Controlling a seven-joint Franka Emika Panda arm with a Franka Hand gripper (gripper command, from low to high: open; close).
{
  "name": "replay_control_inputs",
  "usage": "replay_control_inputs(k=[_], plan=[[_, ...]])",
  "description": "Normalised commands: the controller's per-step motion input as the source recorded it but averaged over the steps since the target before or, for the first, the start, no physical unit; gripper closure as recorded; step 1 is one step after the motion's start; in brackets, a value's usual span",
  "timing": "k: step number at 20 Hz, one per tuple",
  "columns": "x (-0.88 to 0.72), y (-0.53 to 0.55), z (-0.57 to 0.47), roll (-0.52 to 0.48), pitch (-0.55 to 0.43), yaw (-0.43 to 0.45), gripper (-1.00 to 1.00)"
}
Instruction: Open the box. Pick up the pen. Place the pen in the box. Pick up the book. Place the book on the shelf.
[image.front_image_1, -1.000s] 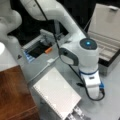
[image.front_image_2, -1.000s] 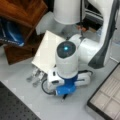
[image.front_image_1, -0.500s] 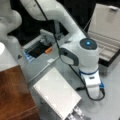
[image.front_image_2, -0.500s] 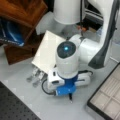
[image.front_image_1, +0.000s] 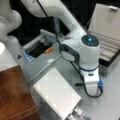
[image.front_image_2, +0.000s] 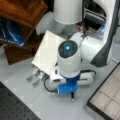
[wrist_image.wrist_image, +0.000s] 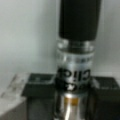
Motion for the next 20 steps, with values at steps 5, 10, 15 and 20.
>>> replay_control_inputs(k=[5,10,15,20], plan=[[-0.34,0.17,0.44,-0.258,0.022,-0.279,1.00],[-0.28,0.17,0.39,-0.304,-0.004,-0.251,1.00],[-0.19,0.16,0.36,-0.256,-0.019,-0.247,1.00],[-0.11,0.22,0.28,-0.123,-0.024,-0.341,1.00]])
